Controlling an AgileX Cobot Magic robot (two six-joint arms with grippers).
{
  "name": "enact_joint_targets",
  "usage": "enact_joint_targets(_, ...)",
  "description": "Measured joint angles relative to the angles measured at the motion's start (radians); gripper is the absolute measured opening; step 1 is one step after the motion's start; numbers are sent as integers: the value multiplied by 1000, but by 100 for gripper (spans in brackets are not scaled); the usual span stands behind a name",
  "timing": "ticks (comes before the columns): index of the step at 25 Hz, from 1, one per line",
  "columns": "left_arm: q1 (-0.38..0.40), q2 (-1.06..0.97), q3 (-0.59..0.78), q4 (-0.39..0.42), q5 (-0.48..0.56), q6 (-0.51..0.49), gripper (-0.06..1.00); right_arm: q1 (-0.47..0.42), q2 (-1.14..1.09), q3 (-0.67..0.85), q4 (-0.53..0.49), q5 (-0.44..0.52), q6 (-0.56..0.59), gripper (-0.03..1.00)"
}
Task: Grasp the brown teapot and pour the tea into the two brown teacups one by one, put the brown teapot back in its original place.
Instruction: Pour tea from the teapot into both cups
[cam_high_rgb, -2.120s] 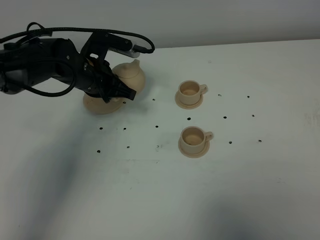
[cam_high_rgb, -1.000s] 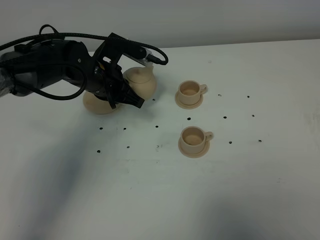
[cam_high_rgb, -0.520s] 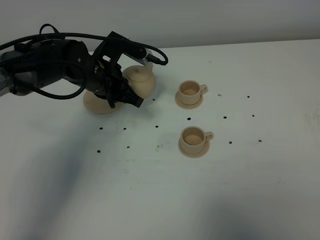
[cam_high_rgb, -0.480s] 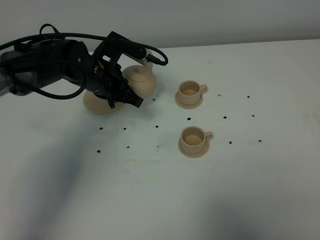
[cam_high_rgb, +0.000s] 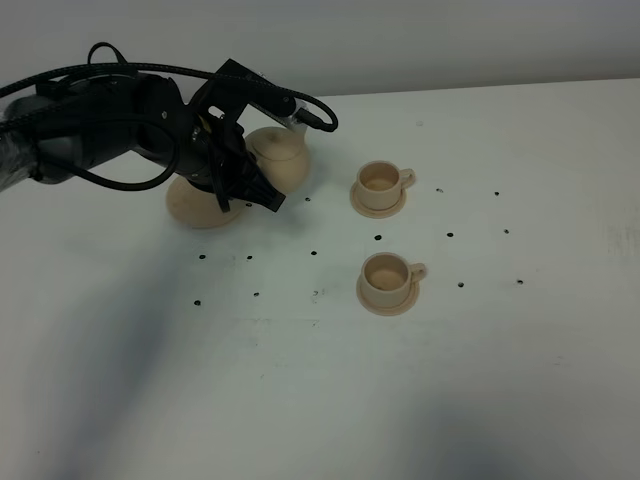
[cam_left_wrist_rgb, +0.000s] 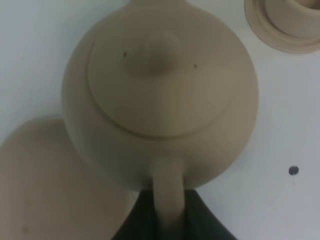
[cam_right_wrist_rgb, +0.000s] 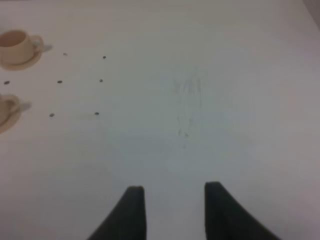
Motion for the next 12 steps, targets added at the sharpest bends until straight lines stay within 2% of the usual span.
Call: enact_joint_targets(12,-16,48,-38,51,-13,1,8,0,0,0,0,0,0,31)
